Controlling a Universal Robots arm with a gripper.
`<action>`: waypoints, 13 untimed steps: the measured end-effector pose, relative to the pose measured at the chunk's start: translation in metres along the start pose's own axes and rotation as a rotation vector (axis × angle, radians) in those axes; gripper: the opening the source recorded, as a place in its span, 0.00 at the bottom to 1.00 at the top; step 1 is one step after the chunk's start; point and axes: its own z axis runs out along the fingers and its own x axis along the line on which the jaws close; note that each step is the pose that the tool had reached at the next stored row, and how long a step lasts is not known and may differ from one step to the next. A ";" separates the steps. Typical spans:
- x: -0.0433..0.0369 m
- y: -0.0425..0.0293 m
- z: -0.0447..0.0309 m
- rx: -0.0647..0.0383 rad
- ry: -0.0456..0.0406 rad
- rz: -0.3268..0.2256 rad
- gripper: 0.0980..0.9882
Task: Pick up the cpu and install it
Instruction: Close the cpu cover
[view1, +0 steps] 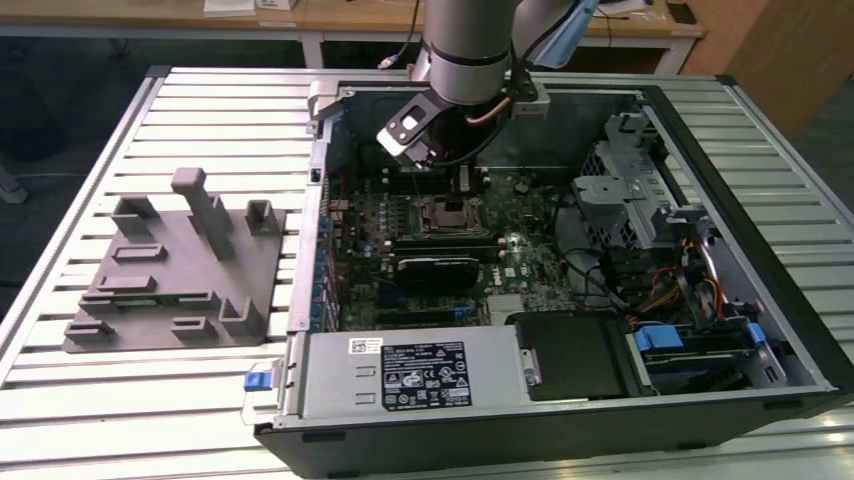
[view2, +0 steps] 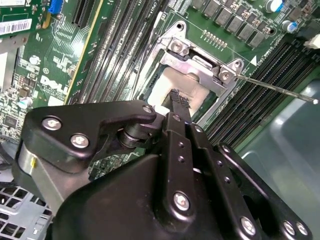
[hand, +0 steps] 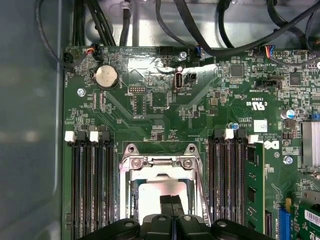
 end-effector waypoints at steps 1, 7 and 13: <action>0.0000 0.0000 0.0001 0.000 0.0002 -0.011 0.01; 0.0000 0.0000 0.0003 -0.003 0.0026 -0.097 0.01; 0.0001 0.0000 0.0004 -0.006 0.0048 -0.179 0.01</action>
